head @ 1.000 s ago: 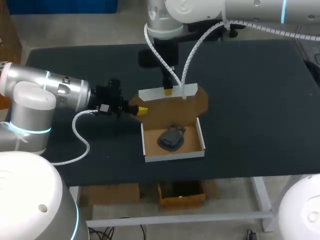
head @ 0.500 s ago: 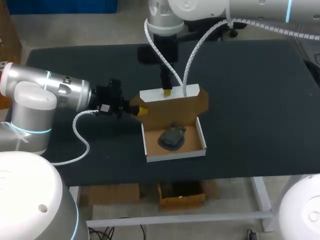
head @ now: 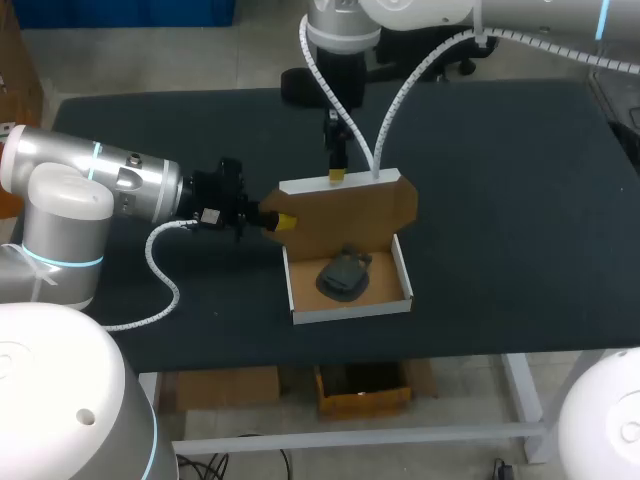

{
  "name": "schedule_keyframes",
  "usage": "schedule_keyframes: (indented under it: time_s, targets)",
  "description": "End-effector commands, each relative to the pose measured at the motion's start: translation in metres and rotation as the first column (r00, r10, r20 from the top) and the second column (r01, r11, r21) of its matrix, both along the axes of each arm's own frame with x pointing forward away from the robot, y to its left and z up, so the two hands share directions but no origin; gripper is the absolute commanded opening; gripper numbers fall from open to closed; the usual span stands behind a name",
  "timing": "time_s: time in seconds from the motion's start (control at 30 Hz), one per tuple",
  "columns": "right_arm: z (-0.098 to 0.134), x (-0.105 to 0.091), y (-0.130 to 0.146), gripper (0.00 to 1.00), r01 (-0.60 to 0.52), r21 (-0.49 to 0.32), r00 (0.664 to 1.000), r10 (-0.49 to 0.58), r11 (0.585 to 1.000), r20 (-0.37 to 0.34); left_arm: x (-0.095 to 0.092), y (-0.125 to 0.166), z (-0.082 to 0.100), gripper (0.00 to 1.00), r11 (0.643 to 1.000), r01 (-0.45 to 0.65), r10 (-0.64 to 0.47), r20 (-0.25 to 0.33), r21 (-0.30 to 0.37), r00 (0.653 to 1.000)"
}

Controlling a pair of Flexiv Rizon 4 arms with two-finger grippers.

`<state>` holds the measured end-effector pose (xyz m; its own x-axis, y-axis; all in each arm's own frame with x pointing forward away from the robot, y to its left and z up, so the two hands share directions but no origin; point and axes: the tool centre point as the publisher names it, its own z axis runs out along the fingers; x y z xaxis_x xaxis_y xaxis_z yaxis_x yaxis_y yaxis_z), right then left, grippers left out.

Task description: Assemble the packaging by folding the flat box into shape, placing the metal phone stand inside, and closing the box properly

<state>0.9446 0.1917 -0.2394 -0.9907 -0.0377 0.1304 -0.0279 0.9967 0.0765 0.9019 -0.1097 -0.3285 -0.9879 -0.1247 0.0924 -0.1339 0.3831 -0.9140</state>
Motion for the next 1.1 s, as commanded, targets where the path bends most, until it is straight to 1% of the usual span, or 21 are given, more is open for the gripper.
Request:
schedule_keyframes:
  time_s: [0.03, 0.27, 0.33, 0.37, 0.93, 1.07, 1.1]
  targets:
    - [0.009, 0.001, -0.01, 1.0, 0.041, 0.011, 0.999, -0.041, 0.999, 0.028, 0.0, -0.002, -0.004, 0.0, 1.0, 0.0, 0.0, 0.001, -0.003, 1.0]
    - [0.016, 0.01, -0.017, 1.0, 0.192, 0.021, 0.98, -0.193, 0.981, 0.053, 0.0, -0.002, -0.004, 0.0, 1.0, 0.0, 0.0, 0.001, -0.003, 1.0]
    - [0.018, 0.014, -0.018, 1.0, 0.229, 0.013, 0.969, -0.229, 0.973, 0.092, 0.0, -0.002, -0.004, 0.0, 1.0, 0.0, 0.0, 0.001, -0.003, 1.0]
    - [0.019, 0.014, -0.018, 1.0, 0.235, 0.006, 0.966, -0.234, 0.972, 0.106, 0.0, -0.002, -0.004, 0.0, 1.0, 0.0, 0.0, 0.001, -0.003, 1.0]
    - [0.019, 0.014, -0.018, 1.0, 0.235, 0.006, 0.966, -0.234, 0.972, 0.106, 0.0, -0.002, -0.004, 0.0, 1.0, 0.0, 0.0, 0.001, -0.003, 1.0]
    - [0.019, 0.019, -0.023, 1.0, 0.265, 0.014, 0.961, -0.265, 0.964, 0.084, -0.002, -0.004, -0.004, 0.0, 1.0, 0.014, -0.014, 0.045, 0.012, 0.999]
    - [0.019, 0.019, -0.025, 1.0, 0.287, 0.015, 0.955, -0.287, 0.958, 0.072, -0.003, -0.005, -0.004, 0.0, 1.0, 0.017, -0.018, 0.059, 0.016, 0.998]
